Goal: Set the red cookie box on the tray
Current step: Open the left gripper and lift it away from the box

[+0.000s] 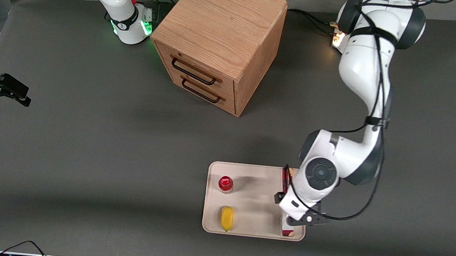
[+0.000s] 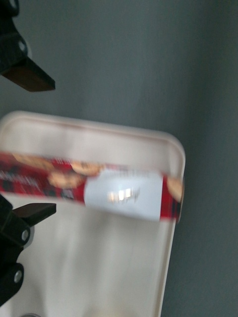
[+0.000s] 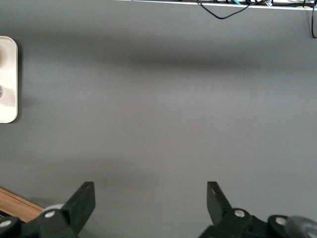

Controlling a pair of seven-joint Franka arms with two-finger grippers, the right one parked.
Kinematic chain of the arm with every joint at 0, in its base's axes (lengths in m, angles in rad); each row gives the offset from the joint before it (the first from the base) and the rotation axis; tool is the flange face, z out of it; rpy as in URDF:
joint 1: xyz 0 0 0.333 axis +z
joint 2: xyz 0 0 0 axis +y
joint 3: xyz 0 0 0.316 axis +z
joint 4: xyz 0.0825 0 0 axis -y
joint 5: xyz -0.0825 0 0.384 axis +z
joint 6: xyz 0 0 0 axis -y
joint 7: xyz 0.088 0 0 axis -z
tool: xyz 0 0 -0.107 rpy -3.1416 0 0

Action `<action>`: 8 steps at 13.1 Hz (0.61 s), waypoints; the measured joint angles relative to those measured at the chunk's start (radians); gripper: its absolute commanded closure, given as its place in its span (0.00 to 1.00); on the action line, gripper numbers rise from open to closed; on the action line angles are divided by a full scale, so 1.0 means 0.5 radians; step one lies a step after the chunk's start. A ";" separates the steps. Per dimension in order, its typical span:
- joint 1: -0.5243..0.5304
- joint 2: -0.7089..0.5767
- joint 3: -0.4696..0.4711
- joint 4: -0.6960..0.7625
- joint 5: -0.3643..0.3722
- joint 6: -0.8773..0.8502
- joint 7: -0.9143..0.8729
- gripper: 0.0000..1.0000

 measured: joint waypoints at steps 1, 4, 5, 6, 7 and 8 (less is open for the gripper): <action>0.048 -0.082 0.002 0.002 -0.002 -0.145 0.090 0.00; 0.214 -0.347 0.009 -0.032 -0.017 -0.423 0.388 0.00; 0.253 -0.444 0.017 -0.098 -0.012 -0.426 0.460 0.00; 0.274 -0.551 0.045 -0.192 -0.005 -0.414 0.532 0.00; 0.280 -0.670 0.089 -0.310 -0.002 -0.401 0.628 0.00; 0.282 -0.787 0.127 -0.430 0.000 -0.397 0.747 0.00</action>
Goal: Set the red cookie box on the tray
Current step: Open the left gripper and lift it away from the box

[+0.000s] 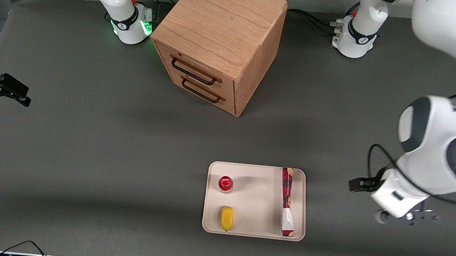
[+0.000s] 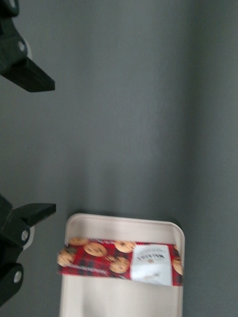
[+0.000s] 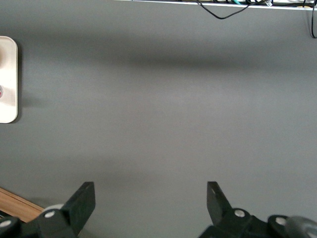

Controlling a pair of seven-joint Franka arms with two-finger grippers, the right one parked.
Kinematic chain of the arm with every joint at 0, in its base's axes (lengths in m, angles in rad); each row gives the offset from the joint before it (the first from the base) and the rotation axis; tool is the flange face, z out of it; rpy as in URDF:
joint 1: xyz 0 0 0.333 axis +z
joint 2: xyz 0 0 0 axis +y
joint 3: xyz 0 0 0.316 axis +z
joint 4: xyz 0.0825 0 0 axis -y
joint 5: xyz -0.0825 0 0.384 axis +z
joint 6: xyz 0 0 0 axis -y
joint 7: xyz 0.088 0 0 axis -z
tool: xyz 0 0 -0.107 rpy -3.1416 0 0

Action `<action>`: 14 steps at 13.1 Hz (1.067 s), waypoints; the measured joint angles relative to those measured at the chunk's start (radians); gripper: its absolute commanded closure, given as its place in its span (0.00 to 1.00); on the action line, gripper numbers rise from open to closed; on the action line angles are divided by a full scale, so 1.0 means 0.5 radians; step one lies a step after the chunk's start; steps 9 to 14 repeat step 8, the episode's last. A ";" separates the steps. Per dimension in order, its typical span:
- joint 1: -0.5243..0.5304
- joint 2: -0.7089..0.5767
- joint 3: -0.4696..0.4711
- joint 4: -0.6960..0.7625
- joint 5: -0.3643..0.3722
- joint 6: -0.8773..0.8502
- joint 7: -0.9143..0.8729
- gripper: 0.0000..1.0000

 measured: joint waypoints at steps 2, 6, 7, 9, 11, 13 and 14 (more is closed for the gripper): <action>0.006 -0.305 0.108 -0.310 0.002 0.007 0.219 0.00; 0.036 -0.624 0.172 -0.551 0.002 -0.068 0.322 0.00; 0.041 -0.677 0.189 -0.569 0.002 -0.108 0.349 0.00; 0.044 -0.717 0.200 -0.580 0.002 -0.146 0.368 0.00; 0.044 -0.717 0.200 -0.580 0.002 -0.146 0.368 0.00; 0.044 -0.717 0.200 -0.580 0.002 -0.146 0.368 0.00; 0.044 -0.717 0.200 -0.580 0.002 -0.146 0.368 0.00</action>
